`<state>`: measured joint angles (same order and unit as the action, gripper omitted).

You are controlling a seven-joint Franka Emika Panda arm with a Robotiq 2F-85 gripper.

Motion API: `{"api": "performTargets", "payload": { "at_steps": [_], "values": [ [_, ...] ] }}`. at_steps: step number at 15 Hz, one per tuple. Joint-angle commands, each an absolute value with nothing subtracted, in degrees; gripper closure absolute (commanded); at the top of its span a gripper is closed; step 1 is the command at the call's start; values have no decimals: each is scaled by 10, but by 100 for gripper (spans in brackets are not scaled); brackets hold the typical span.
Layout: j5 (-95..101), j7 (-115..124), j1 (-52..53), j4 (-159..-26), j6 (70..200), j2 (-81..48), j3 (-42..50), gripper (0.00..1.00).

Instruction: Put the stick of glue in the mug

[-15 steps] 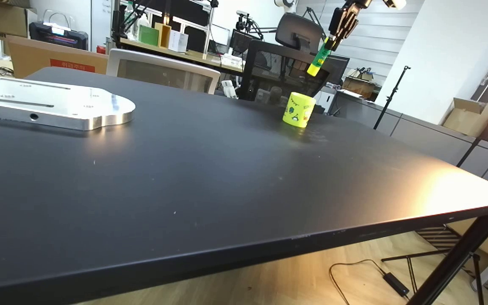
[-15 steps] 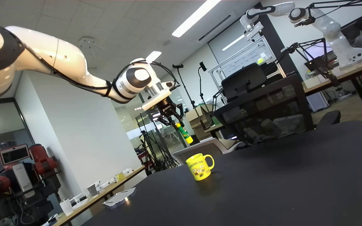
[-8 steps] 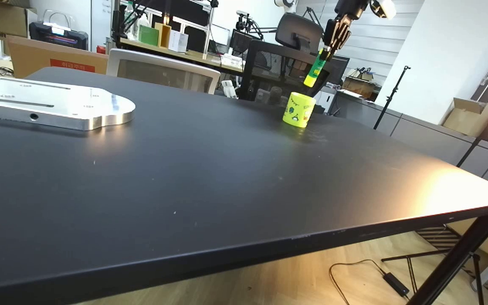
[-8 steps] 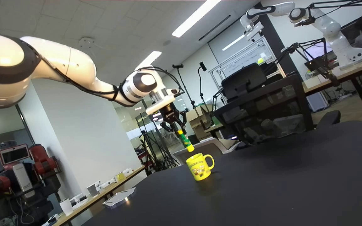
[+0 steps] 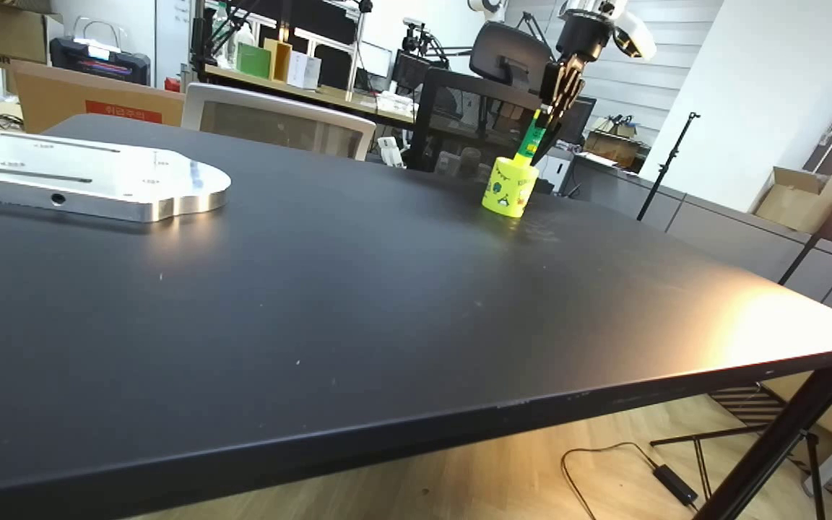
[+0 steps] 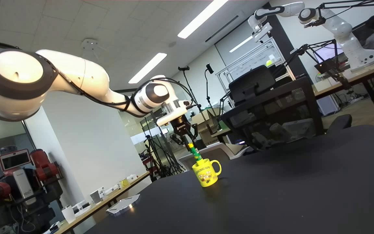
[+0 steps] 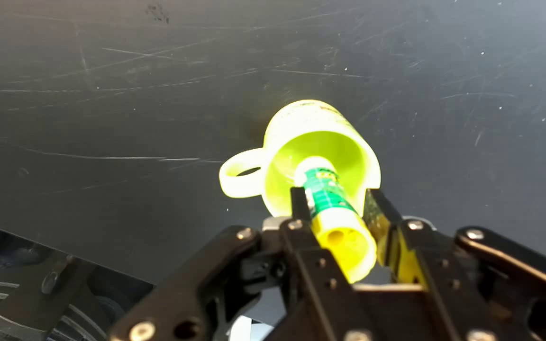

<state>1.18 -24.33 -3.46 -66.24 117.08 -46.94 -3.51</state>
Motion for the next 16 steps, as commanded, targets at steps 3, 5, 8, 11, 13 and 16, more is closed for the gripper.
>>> {"api": "performTargets", "payload": {
  "at_steps": [3, 5, 8, 11, 13, 16],
  "values": [
    [20, -241, -32, -603, 1157, -518, -34, 92],
    [23, -240, -30, -599, 1158, -528, -33, 92],
    [26, -239, -28, -597, 1159, -538, -32, 92],
    [32, -241, -27, -596, 1159, -545, -33, 92],
    [33, -242, -26, -595, 1161, -544, -33, 92],
    [38, -243, -25, -587, 1159, -541, -32, 42]
  ]
}}
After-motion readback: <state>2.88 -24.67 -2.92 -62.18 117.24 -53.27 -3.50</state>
